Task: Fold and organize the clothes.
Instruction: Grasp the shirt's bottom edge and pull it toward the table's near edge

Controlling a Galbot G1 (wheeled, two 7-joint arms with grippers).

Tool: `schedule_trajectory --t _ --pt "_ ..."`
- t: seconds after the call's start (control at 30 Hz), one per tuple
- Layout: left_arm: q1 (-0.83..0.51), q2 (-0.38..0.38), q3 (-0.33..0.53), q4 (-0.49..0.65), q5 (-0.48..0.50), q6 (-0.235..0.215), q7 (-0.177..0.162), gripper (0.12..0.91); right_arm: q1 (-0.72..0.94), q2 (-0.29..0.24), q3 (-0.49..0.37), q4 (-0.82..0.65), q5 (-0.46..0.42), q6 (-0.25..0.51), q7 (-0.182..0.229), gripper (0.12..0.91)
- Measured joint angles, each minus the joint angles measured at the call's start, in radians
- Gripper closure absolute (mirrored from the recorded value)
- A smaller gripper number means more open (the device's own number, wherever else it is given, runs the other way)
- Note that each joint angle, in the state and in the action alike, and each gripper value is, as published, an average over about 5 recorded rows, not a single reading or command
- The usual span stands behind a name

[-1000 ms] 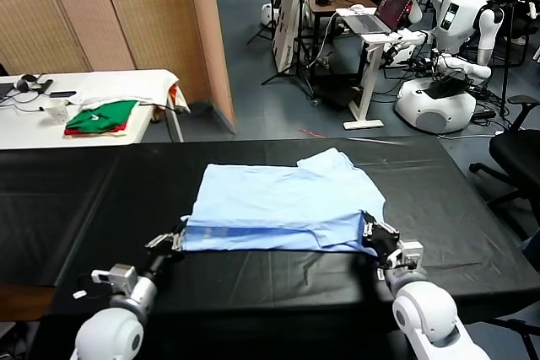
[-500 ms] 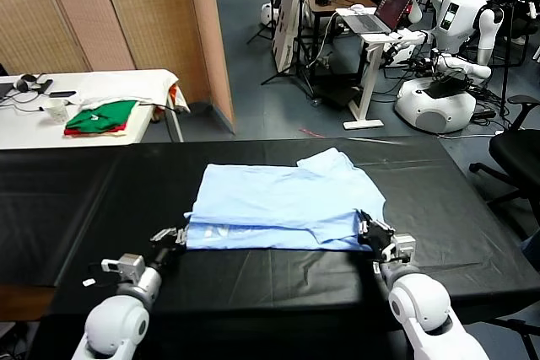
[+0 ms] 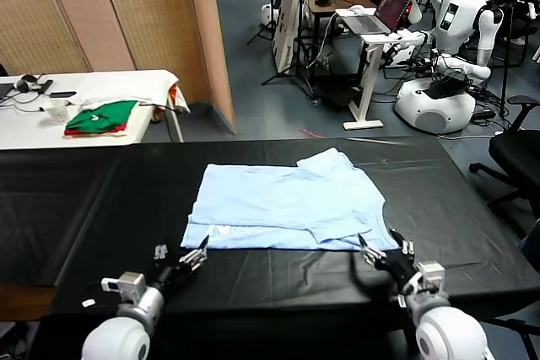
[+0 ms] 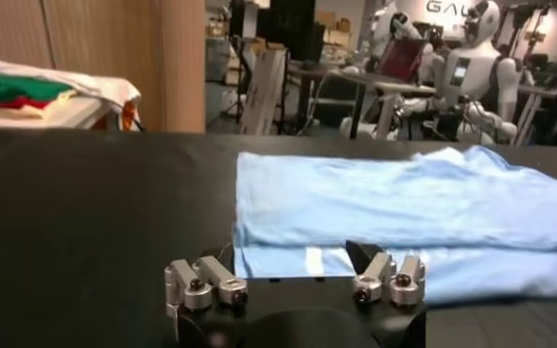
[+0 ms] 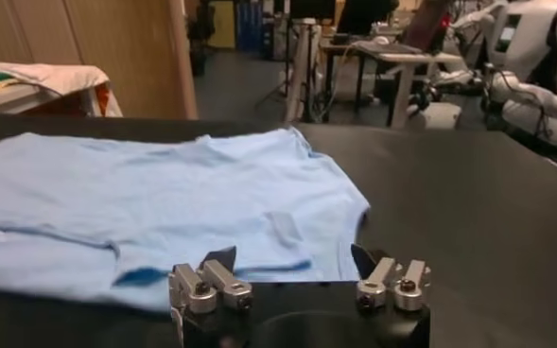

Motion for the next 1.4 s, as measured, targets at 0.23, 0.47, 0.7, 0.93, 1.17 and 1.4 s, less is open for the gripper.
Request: schedule_trajectory --t 0.23,0.47,0.7,0.93,1.17,1.4 --pt "0.005 -0.002 -0.001 0.017 -0.007 -0.004 0.001 0.351 -0.003 0.005 -0.002 -0.017 0.001 0.002 0.001 0.547" --pt "-0.001 0.0 -0.002 0.035 0.0 -0.011 0.006 0.768 -0.001 0.009 -0.015 -0.022 0.002 0.005 0.002 0.869" --pt "0.014 0.003 -0.012 0.027 0.038 -0.01 0.0 0.885 -0.027 -0.004 -0.019 0.014 0.044 -0.022 0.005 0.884" --pt "0.072 0.022 -0.051 -0.038 0.124 0.003 -0.028 0.885 -0.081 -0.031 -0.009 0.087 0.066 -0.087 0.007 0.884" --pt "0.18 0.02 -0.104 -0.114 0.153 0.0 -0.04 0.885 -0.117 -0.068 -0.026 0.133 0.034 -0.135 -0.018 0.884" --pt "0.3 -0.021 -0.135 -0.169 0.166 -0.017 -0.054 0.885 -0.113 -0.104 -0.037 0.137 0.032 -0.139 -0.017 0.884"
